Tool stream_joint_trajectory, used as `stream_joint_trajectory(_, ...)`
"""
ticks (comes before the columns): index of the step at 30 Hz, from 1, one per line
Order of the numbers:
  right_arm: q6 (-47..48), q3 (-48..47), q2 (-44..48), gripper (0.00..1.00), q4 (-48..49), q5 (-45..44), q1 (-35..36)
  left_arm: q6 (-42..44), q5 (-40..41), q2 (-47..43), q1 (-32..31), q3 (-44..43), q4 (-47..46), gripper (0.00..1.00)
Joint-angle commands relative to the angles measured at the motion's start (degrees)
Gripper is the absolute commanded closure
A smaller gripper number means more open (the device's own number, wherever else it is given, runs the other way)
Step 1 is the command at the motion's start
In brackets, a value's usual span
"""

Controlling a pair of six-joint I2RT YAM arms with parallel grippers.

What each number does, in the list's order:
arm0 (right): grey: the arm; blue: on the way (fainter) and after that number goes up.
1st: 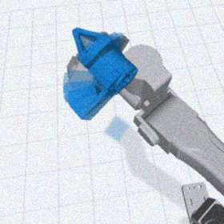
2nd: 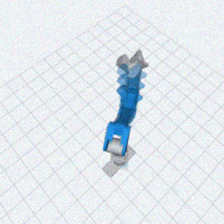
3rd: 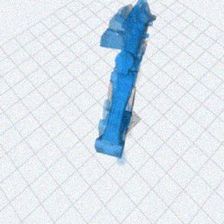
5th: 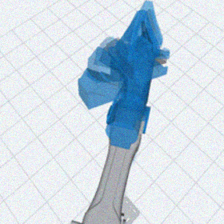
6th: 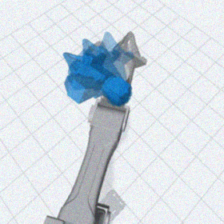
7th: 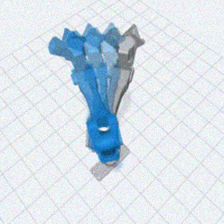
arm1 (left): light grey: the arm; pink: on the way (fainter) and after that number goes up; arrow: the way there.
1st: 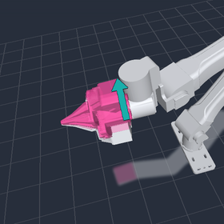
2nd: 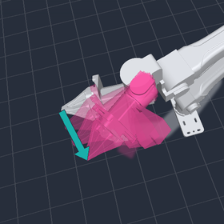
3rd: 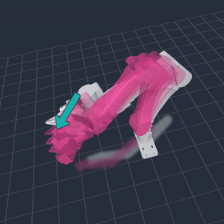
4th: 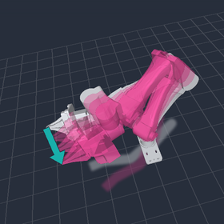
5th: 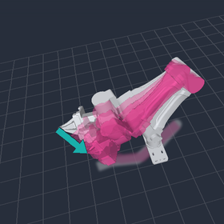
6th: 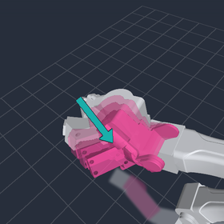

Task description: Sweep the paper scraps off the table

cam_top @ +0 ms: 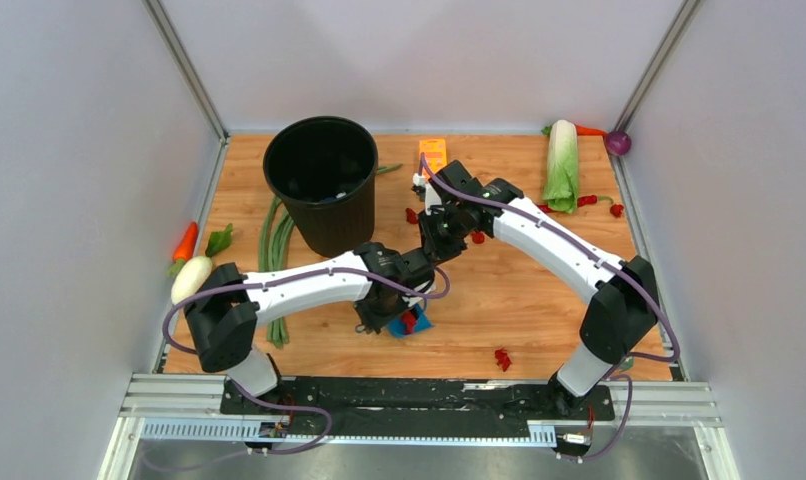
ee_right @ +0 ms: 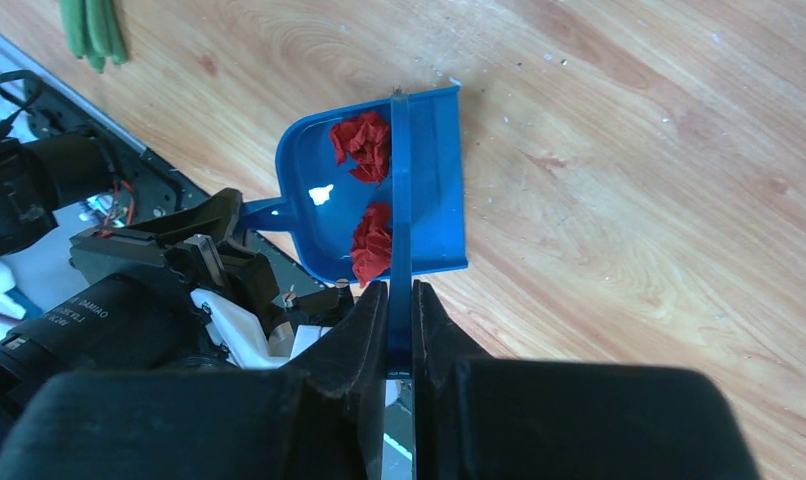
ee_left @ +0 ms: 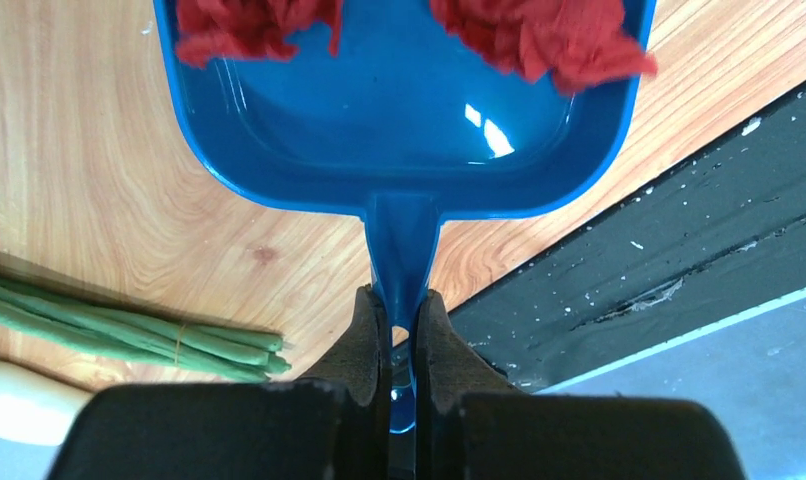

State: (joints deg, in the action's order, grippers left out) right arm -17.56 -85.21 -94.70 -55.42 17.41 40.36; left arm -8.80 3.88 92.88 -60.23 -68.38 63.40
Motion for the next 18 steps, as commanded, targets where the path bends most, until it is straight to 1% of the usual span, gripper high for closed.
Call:
stream_joint_trajectory(1, -3.7, -1.3, 2.3, 1.00, -0.5, 7.4, 1.7, -2.1, 2.9, -4.8, 0.9, -0.6, -8.3, 1.00)
stream_joint_trajectory(9, -4.8, -2.0, 2.8, 1.00, -0.5, 7.2, 1.7, -5.7, 3.6, -8.8, 1.0, 2.7, -11.6, 1.00)
stream_joint_trajectory(18, -5.5, -6.0, 4.9, 1.00, -2.6, 6.8, 0.6, -6.3, 6.3, -12.1, 1.0, 2.5, -11.3, 1.00)
